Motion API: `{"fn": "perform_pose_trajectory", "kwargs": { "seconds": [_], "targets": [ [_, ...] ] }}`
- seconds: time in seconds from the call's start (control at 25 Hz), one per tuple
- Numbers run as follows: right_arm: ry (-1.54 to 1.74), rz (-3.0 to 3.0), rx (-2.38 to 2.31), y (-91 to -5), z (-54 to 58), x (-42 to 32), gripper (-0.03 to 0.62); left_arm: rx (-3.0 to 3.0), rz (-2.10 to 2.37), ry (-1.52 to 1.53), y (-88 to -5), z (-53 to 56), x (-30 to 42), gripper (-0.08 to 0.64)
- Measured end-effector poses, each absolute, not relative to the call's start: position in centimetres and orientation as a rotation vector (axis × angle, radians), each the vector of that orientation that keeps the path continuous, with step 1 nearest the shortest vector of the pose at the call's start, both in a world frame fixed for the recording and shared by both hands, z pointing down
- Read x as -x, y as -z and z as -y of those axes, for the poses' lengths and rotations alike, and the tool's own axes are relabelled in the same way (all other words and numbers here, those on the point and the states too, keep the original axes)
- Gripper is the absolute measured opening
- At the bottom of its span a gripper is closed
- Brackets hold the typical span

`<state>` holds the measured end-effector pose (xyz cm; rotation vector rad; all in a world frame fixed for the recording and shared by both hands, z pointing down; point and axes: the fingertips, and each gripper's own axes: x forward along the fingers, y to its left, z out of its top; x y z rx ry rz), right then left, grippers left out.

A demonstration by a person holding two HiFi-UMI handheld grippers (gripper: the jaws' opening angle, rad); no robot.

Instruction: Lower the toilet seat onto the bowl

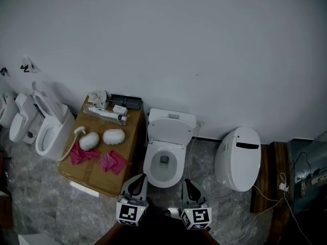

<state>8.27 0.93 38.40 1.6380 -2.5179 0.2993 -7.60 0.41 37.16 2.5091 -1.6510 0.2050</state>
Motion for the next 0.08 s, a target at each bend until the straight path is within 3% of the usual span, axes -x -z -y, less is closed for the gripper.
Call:
{"fn": "perform_pose_trajectory", "kwargs": {
  "seconds": [0.08],
  "targets": [
    [-0.297, 2.515, -1.64, -38.51, -0.99, -8.21, 0.029, -2.541, 1.662, -0.183, -36.98, -0.3, 7.72, 0.009]
  ]
}}
